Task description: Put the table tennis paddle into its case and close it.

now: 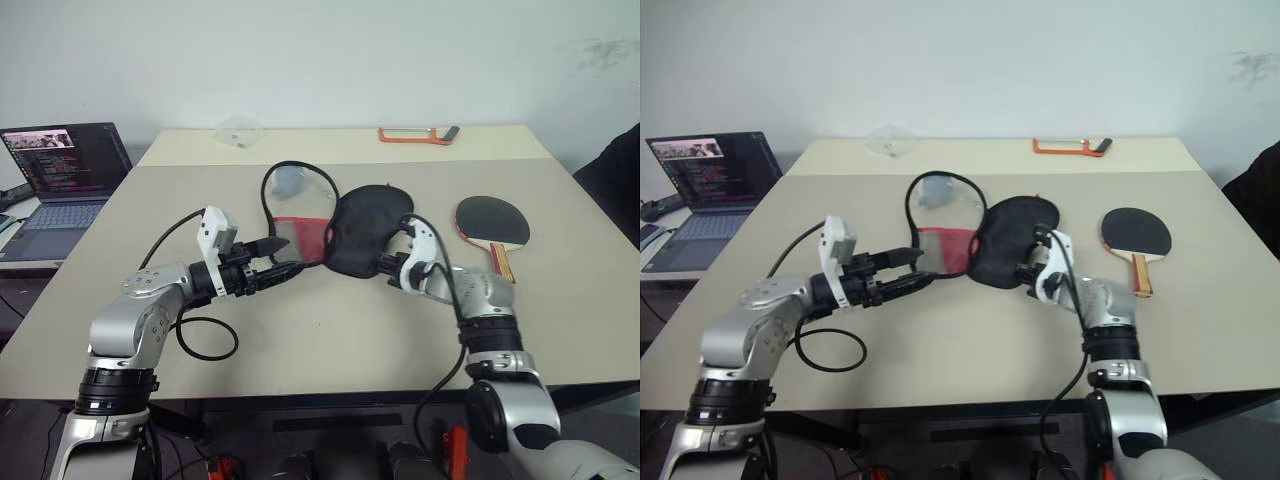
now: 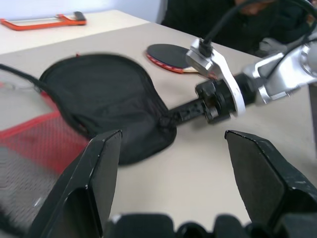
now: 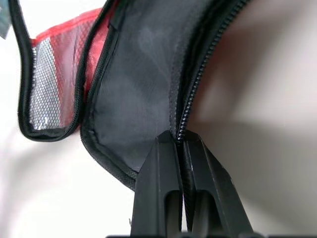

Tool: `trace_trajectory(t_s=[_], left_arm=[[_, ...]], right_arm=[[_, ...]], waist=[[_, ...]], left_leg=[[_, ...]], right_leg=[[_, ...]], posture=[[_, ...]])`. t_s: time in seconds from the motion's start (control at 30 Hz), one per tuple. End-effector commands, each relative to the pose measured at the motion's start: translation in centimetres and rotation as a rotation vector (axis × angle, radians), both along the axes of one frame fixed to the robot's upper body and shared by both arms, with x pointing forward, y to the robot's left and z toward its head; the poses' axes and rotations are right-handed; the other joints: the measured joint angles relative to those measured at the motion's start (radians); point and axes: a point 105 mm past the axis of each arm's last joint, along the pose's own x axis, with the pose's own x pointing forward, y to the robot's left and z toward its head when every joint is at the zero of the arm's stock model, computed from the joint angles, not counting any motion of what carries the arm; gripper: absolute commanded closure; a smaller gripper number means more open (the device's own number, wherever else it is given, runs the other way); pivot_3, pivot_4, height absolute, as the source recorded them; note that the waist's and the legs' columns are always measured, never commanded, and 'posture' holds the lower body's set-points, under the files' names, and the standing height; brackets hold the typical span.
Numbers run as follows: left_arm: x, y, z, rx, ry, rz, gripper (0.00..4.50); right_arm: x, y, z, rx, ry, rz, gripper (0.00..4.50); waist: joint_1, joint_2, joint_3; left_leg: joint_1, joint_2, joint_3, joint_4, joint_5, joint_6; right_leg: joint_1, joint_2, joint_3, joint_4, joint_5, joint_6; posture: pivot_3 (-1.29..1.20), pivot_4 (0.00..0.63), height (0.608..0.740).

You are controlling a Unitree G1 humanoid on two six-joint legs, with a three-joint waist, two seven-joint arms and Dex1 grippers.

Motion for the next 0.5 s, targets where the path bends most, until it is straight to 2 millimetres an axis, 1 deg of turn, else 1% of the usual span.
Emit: trace_trajectory(t_s=[0.03, 0.1, 0.17, 0.37, 0.5], left_arm=[[-0.6, -0.7, 1.0, -0.008, -0.039, -0.029, 0.87], [-0.7, -0.8, 1.0, -0.009, -0.035, -0.031, 0.87], [-0.7, -1.0, 0.9, -0.009, -0.032, -0.038, 0.87], [-0.7, -1.4, 0.9, -0.007, -0.03, -0.048, 0.87], [-0.7, -1.5, 0.8, -0.007, -0.028, -0.05, 0.87]], right_arm=[[-0.2, -2.4, 1.7, -0.024, -0.033, 0.016, 4.45], [0.1, -3.6, 2.2, -0.037, -0.04, 0.005, 4.45], [0.2, -4.1, 2.5, -0.049, -0.044, 0.004, 4.45], [0.2, -4.5, 2.8, -0.104, -0.048, 0.061, 4.45], [0.7, -4.8, 3.2, -0.117, -0.056, 0.058, 4.45]], waist=[[0.001, 0.0, 0.0], [0.001, 0.0, 0.0], [0.0, 0.0, 0.0], [-0.003, 0.0, 0.0], [-0.002, 0.0, 0.0]], left_leg=[[0.0, 0.0, 0.0, 0.0, 0.0, 0.0], [0.0, 0.0, 0.0, 0.0, 0.0, 0.0], [0.0, 0.0, 0.0, 0.0, 0.0, 0.001], [0.0, 0.001, 0.002, 0.0, 0.0, 0.001], [0.0, 0.001, 0.002, 0.0, 0.0, 0.001]], right_leg=[[0.0, 0.0, 0.0, 0.0, 0.0, 0.0], [0.001, 0.001, 0.0, 0.0, 0.0, 0.0], [0.001, 0.001, 0.0, 0.0, 0.0, 0.0], [0.001, 0.001, 0.001, 0.0, 0.0, 0.0], [0.001, 0.003, 0.001, 0.0, 0.0, 0.0]], posture=[[0.0, 0.15, 0.74], [0.0, 0.15, 0.74], [0.0, 0.15, 0.74], [0.0, 0.15, 0.74], [0.0, 0.15, 0.74]])
